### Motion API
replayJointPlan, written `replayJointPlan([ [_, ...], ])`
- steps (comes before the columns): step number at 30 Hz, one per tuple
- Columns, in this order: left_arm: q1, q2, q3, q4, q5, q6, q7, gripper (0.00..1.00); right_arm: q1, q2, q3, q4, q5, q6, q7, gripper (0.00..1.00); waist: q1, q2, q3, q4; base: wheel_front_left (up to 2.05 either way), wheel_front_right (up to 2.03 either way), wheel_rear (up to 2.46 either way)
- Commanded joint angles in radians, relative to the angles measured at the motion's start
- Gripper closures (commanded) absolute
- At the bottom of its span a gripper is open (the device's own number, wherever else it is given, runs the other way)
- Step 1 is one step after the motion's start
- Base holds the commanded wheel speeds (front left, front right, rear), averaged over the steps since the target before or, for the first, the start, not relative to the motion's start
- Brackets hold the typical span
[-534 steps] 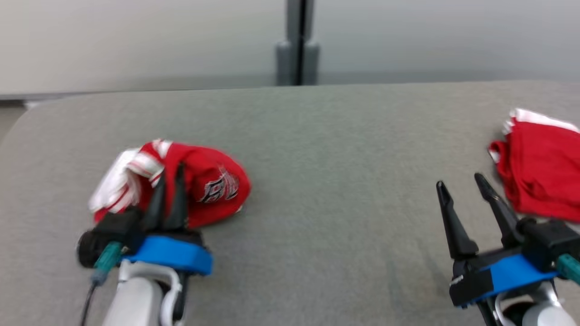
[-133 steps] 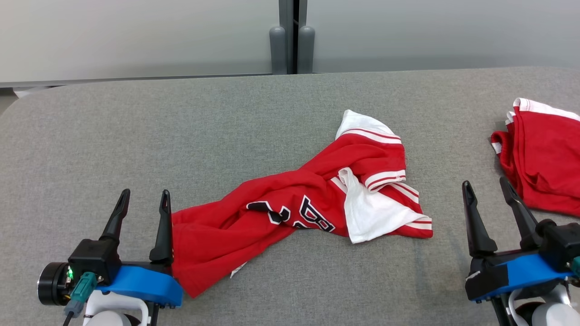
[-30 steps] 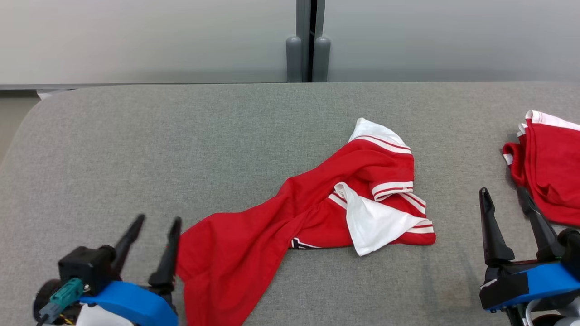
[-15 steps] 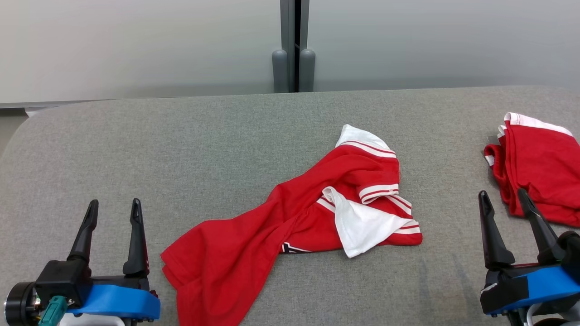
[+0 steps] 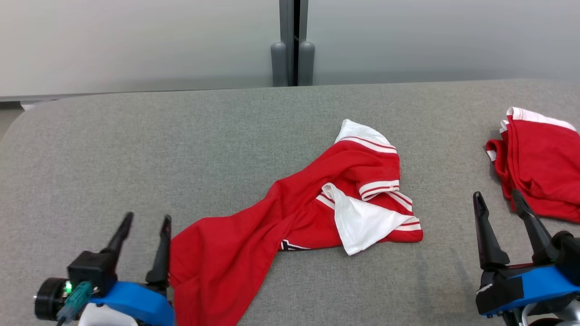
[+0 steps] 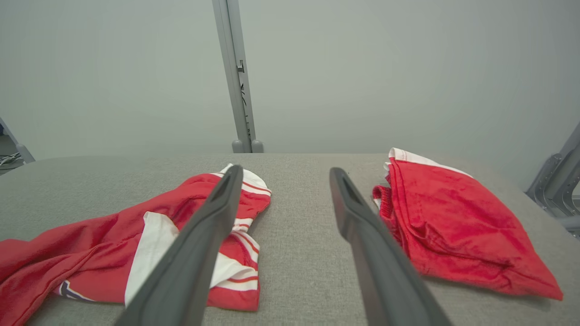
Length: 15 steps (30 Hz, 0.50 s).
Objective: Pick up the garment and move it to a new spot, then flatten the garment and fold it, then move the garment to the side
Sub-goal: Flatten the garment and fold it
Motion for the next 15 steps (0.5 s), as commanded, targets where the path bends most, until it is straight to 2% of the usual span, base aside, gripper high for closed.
replayJointPlan([
  [1, -0.016, 0.001, -0.008, 0.015, -0.007, -0.013, 0.012, 0.00, -0.004, 0.000, 0.003, 0.004, 0.001, 0.000, -0.004, 0.00, 0.0000, 0.0000, 0.005, 0.000, 0.00, 0.00, 0.00],
  [4, -0.045, -0.010, -0.054, 0.090, -0.040, -0.076, 0.088, 0.00, -0.018, 0.000, 0.011, 0.007, 0.006, 0.000, -0.006, 0.00, 0.0000, 0.0000, 0.025, -0.005, 0.00, 0.00, 0.00],
  [8, -0.089, -0.024, -0.087, 0.222, -0.085, -0.137, 0.181, 0.00, -0.031, 0.000, 0.016, 0.015, 0.011, 0.000, -0.010, 0.00, 0.0000, 0.0000, 0.051, -0.013, 0.00, 0.00, 0.00],
  [13, -0.148, -0.043, -0.104, 0.360, -0.121, -0.177, 0.259, 0.00, -0.045, 0.000, 0.024, 0.028, 0.014, 0.000, -0.014, 0.00, 0.0000, 0.0000, 0.074, -0.031, 0.00, 0.00, 0.00],
  [14, -0.158, -0.046, -0.104, 0.378, -0.128, -0.181, 0.273, 0.06, -0.045, 0.000, 0.022, 0.032, 0.015, 0.000, -0.016, 0.00, 0.0000, 0.0000, 0.075, -0.033, 0.00, 0.00, 0.00],
  [15, -0.164, -0.047, -0.105, 0.395, -0.131, -0.181, 0.287, 0.96, -0.045, 0.000, 0.019, 0.036, 0.017, 0.000, -0.013, 0.00, 0.0000, 0.0000, 0.076, -0.036, 0.00, 0.00, 0.00],
])
